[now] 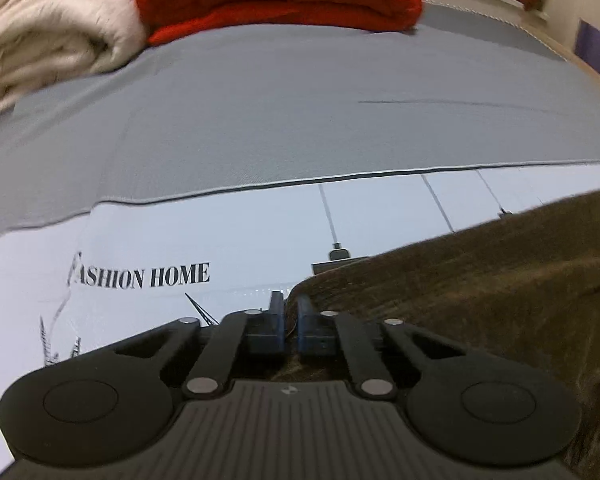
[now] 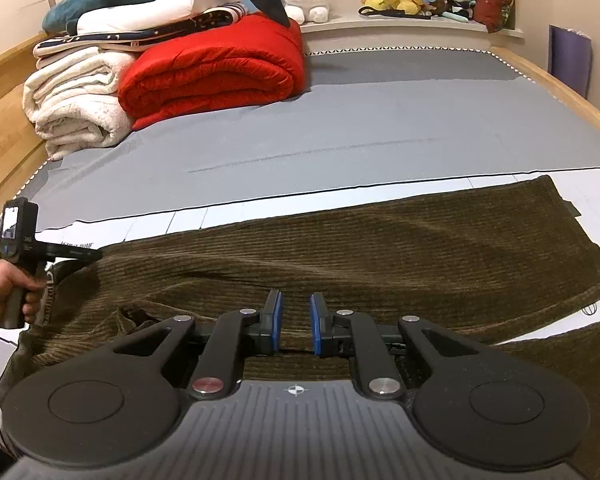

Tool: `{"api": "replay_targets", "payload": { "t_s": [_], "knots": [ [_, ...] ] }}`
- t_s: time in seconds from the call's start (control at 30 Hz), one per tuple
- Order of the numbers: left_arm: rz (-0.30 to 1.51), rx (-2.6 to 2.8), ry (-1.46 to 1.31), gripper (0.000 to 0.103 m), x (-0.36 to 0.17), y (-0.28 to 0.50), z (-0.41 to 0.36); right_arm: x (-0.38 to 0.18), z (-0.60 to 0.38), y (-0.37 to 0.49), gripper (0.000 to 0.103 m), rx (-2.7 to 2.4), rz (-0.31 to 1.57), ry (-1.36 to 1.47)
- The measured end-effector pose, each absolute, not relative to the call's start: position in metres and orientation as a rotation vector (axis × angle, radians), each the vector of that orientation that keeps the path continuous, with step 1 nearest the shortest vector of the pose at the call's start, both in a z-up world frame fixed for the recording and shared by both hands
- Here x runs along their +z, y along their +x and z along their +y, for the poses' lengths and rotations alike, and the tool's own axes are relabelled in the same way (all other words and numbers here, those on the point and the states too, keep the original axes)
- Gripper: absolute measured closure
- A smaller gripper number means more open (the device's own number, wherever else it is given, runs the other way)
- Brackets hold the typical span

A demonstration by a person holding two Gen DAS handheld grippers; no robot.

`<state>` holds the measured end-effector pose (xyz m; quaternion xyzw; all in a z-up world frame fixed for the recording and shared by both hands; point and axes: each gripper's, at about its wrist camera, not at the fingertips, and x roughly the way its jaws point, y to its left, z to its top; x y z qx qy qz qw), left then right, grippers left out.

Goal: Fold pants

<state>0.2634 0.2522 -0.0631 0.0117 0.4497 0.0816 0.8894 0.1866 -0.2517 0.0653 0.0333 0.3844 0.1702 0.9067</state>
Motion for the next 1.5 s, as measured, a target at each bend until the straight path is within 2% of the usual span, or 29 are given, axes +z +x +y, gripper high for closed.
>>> {"api": "replay_targets", "payload": {
  "t_s": [0.27, 0.47, 0.57, 0.67, 0.73, 0.8, 0.83, 0.9, 1.07, 1.1, 1.23, 1.5],
  "knots": [
    [0.895, 0.126, 0.070, 0.101, -0.003, 0.221, 0.223, 0.066, -0.251, 0.190, 0.087, 0.315, 0.787, 0.082],
    [0.806, 0.015, 0.152, 0.101, 0.055, 0.113, 0.163, 0.059, -0.257, 0.187, 0.087, 0.273, 0.824, 0.154],
    [0.782, -0.025, 0.102, 0.101, 0.054, 0.044, 0.138, 0.057, -0.259, 0.178, 0.087, 0.273, 0.833, 0.192],
    [0.779, -0.050, 0.003, 0.100, 0.023, -0.010, 0.124, 0.055, -0.260, 0.167, 0.088, 0.271, 0.835, 0.189],
    [0.874, -0.010, -0.051, 0.100, 0.001, -0.018, 0.117, 0.054, -0.261, 0.162, 0.087, 0.265, 0.842, 0.187],
    [0.823, 0.009, -0.171, 0.085, 0.004, -0.026, 0.123, 0.051, -0.266, 0.159, 0.087, 0.255, 0.855, 0.200],
    [0.816, -0.004, -0.238, 0.070, 0.004, -0.028, 0.129, 0.050, -0.269, 0.158, 0.087, 0.248, 0.860, 0.211],
    [0.850, -0.002, -0.366, 0.068, -0.005, -0.026, 0.146, 0.046, -0.278, 0.158, 0.087, 0.228, 0.879, 0.253],
    [1.068, 0.087, -0.648, 0.064, -0.057, -0.016, 0.183, 0.039, -0.302, 0.155, 0.087, 0.193, 0.904, 0.376],
    [1.074, 0.105, -0.671, 0.063, -0.062, -0.013, 0.188, 0.038, -0.306, 0.154, 0.087, 0.187, 0.904, 0.396],
    [1.070, 0.167, -0.711, 0.044, -0.070, 0.000, 0.195, 0.037, -0.316, 0.152, 0.087, 0.169, 0.894, 0.433],
    [1.033, 0.283, -0.733, 0.041, -0.075, 0.024, 0.198, 0.033, -0.330, 0.160, 0.087, 0.120, 0.869, 0.497]
  ]
}}
